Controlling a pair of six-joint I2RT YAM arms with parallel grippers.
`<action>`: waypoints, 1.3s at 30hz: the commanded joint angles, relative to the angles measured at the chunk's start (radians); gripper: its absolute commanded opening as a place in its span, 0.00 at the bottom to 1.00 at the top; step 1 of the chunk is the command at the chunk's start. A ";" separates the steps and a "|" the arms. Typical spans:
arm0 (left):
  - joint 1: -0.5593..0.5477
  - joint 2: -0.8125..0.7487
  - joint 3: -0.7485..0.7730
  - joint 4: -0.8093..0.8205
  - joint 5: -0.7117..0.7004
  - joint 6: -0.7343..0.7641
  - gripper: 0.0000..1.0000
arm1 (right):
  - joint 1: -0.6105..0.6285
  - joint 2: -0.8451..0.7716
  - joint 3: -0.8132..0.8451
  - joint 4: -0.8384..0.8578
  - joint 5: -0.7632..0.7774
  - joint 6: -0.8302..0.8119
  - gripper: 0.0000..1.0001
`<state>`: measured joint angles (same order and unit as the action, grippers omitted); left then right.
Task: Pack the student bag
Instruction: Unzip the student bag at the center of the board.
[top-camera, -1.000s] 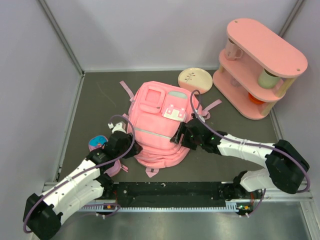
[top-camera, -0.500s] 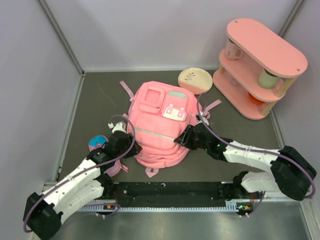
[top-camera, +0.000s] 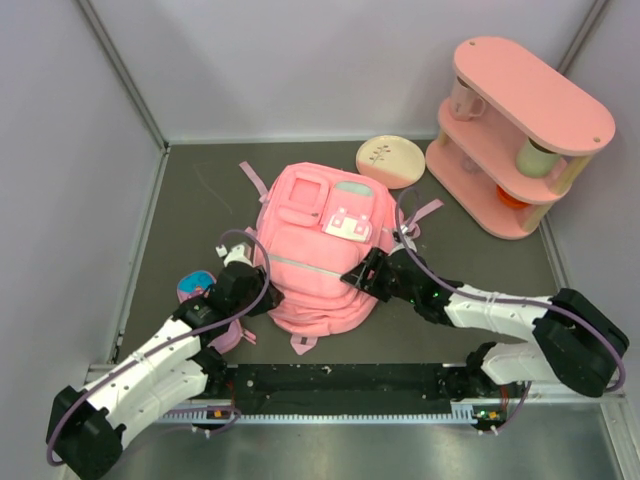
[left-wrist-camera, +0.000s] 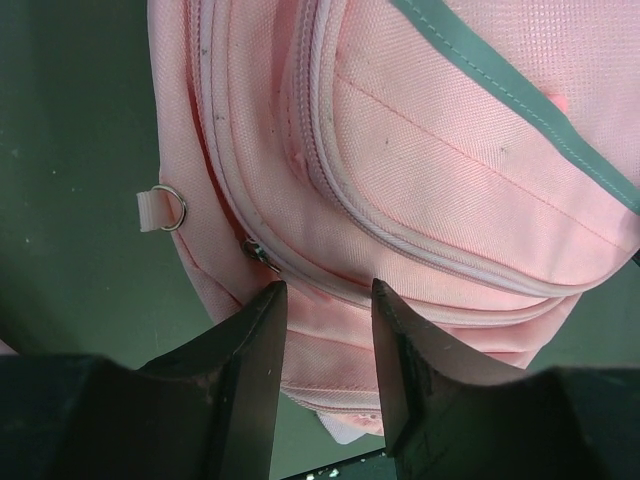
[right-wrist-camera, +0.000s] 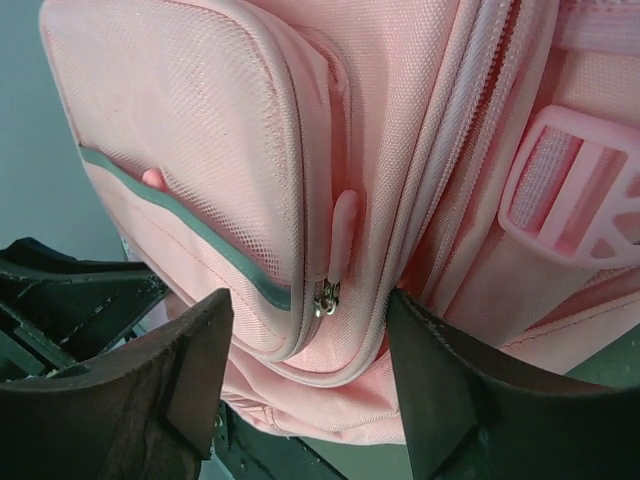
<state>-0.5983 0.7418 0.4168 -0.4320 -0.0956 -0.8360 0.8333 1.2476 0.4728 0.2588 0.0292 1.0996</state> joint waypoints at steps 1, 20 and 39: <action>-0.005 -0.005 -0.015 -0.011 0.013 0.009 0.44 | -0.002 0.047 0.079 0.086 0.006 0.089 0.63; -0.003 -0.076 0.028 -0.131 -0.131 0.011 0.62 | -0.003 -0.014 0.118 0.108 0.050 -0.033 0.00; 0.005 0.034 0.146 -0.091 -0.231 0.092 0.40 | -0.025 -0.108 0.155 -0.016 0.115 -0.116 0.00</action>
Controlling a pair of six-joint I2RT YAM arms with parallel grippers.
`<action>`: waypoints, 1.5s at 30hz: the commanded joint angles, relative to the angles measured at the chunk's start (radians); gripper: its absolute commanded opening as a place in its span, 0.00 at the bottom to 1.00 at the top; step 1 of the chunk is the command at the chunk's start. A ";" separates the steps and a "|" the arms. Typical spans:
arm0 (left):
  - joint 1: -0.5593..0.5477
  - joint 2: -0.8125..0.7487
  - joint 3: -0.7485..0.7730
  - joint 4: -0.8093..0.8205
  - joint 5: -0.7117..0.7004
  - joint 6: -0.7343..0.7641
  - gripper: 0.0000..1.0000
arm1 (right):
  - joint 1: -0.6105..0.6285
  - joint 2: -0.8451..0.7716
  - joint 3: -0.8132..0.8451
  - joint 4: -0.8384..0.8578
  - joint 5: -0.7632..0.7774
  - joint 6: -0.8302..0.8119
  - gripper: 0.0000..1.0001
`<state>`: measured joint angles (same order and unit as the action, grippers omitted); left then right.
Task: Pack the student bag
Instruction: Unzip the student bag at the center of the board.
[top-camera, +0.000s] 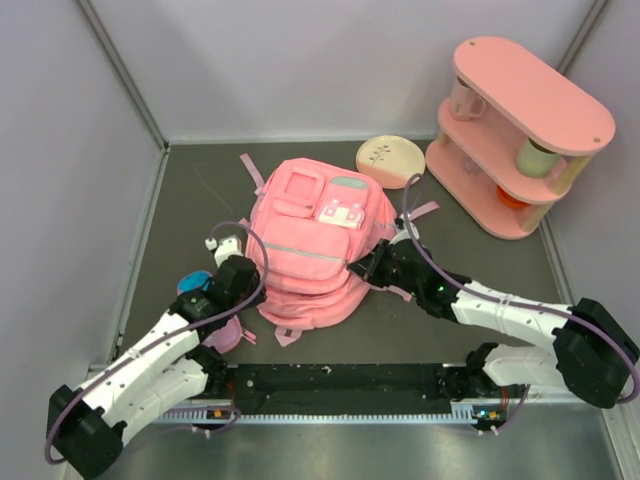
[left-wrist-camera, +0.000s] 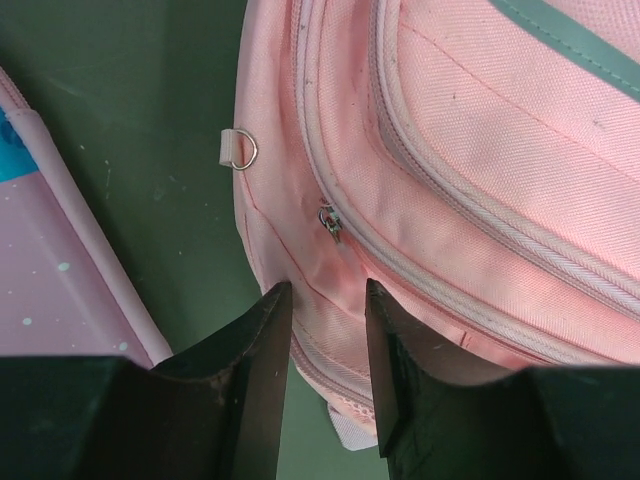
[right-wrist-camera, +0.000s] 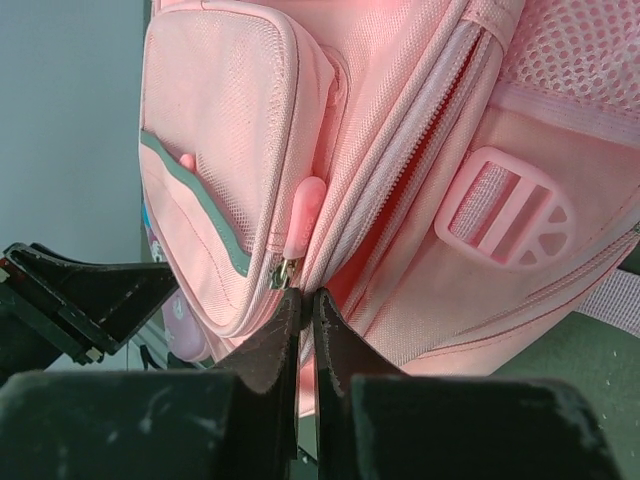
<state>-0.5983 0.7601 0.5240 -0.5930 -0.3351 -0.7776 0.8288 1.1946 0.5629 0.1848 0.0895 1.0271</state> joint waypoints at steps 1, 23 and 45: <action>0.003 0.028 0.041 0.087 0.010 0.029 0.40 | -0.019 -0.059 0.065 0.058 0.052 -0.047 0.00; 0.003 0.024 0.157 0.068 0.123 0.005 0.52 | -0.019 -0.044 0.097 0.047 0.026 -0.084 0.00; 0.003 0.041 0.059 0.061 0.137 -0.031 0.47 | -0.019 -0.055 0.115 0.019 0.023 -0.096 0.00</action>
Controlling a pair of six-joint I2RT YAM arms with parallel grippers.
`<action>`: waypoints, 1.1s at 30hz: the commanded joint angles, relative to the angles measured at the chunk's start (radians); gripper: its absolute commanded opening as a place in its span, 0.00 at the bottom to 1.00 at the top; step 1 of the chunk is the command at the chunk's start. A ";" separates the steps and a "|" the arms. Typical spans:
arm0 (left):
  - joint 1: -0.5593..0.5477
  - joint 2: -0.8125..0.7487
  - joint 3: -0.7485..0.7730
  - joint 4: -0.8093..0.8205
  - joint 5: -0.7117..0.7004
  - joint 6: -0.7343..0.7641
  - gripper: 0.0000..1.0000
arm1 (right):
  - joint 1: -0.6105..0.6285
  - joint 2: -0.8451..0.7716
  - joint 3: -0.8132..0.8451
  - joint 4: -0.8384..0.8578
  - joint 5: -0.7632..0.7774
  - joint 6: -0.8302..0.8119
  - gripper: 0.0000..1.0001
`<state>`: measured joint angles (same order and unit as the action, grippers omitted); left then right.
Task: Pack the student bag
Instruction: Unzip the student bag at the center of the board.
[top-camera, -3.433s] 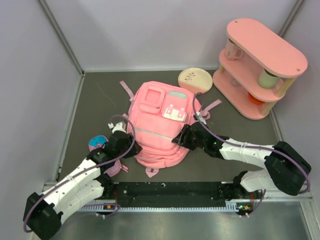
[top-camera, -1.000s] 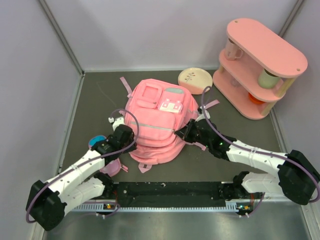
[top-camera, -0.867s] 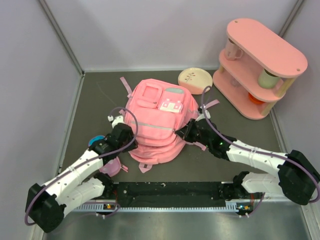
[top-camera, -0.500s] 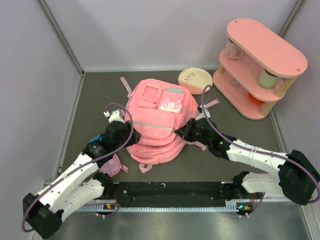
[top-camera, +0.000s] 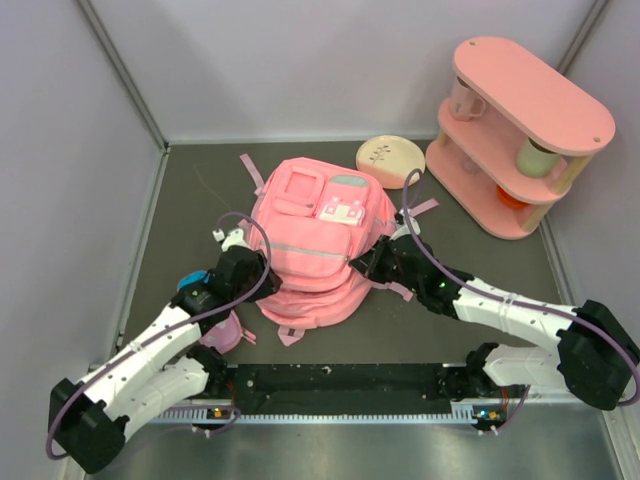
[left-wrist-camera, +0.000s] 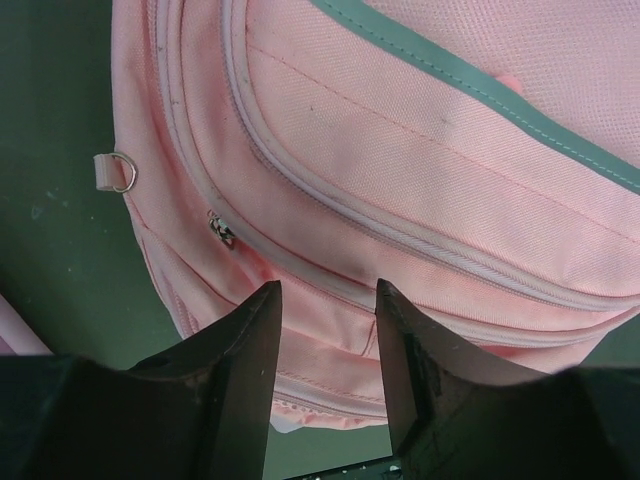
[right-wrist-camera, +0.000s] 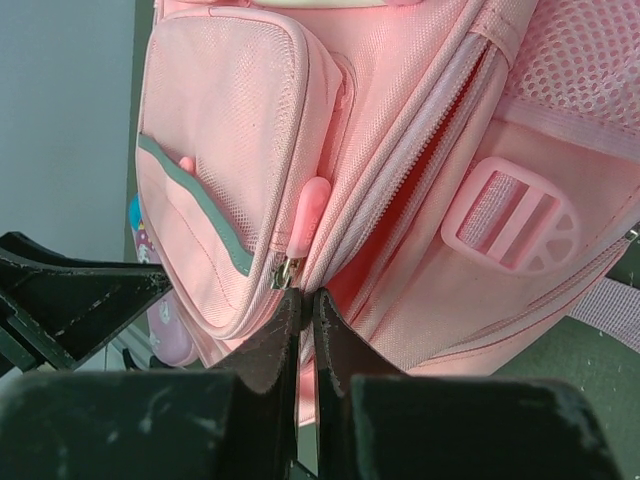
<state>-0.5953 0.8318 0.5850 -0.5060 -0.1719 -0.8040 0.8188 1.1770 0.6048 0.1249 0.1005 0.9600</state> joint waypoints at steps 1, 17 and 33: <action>0.000 -0.033 -0.005 -0.026 -0.028 -0.004 0.48 | -0.010 -0.039 0.075 0.081 0.010 -0.032 0.00; 0.000 0.004 -0.062 0.018 -0.063 -0.018 0.52 | -0.009 -0.053 0.066 0.088 0.001 -0.029 0.00; 0.000 0.033 -0.083 0.058 -0.109 -0.009 0.39 | -0.010 -0.062 0.078 0.084 -0.008 -0.024 0.00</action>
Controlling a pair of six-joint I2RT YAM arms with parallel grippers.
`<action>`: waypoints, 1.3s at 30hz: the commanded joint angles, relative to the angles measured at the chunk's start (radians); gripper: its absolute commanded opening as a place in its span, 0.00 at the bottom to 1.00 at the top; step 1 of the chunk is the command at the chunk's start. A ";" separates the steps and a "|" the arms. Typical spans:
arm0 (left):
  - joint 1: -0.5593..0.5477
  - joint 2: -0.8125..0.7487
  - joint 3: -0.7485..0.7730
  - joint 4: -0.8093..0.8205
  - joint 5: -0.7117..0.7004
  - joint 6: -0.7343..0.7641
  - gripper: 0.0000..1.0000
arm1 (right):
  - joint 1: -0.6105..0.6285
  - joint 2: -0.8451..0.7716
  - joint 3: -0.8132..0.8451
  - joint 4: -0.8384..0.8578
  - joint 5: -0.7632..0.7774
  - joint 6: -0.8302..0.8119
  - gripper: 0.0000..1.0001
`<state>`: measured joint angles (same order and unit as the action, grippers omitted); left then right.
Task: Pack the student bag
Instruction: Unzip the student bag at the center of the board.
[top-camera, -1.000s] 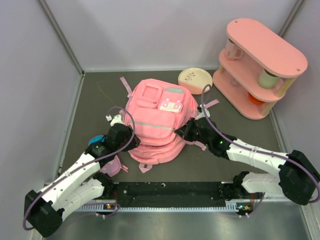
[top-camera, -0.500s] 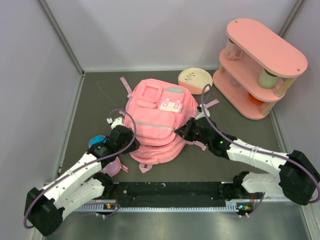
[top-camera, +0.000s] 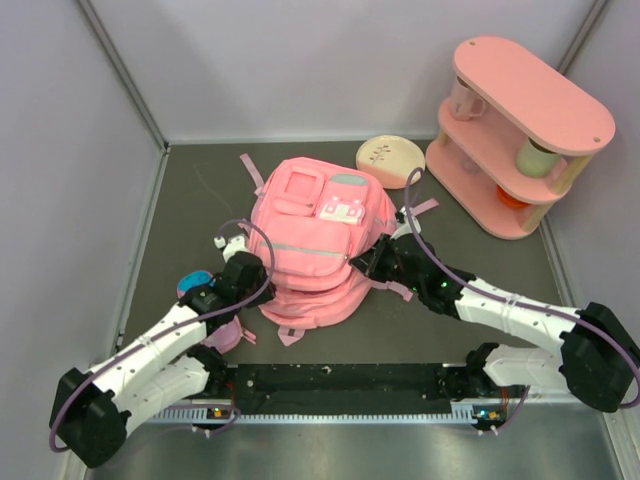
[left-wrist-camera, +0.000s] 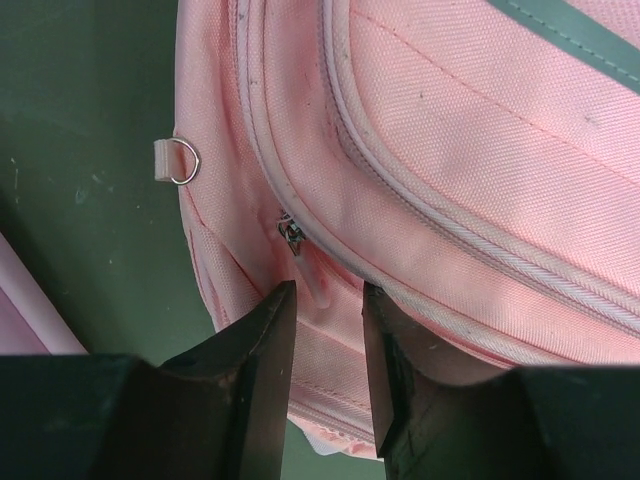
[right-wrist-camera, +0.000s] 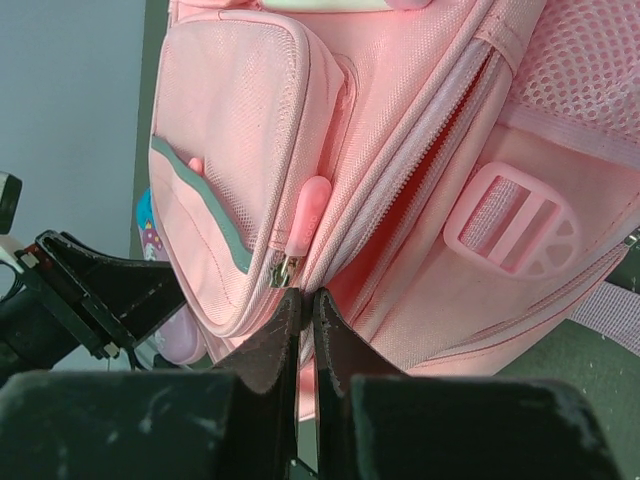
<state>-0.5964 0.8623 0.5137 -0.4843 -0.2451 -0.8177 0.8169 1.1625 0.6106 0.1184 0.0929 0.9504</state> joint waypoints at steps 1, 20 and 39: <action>0.001 0.004 -0.017 0.036 -0.036 0.005 0.39 | -0.009 -0.049 0.074 0.090 -0.002 -0.013 0.00; 0.003 0.092 0.049 0.026 -0.164 0.075 0.03 | -0.009 -0.070 0.090 0.049 0.014 -0.016 0.00; 0.003 0.009 0.080 0.170 0.138 0.299 0.00 | -0.035 0.068 -0.009 0.302 -0.277 0.237 0.37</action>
<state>-0.5850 0.8928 0.5560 -0.4648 -0.2379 -0.5461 0.7769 1.1744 0.6296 0.2073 -0.0460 1.0615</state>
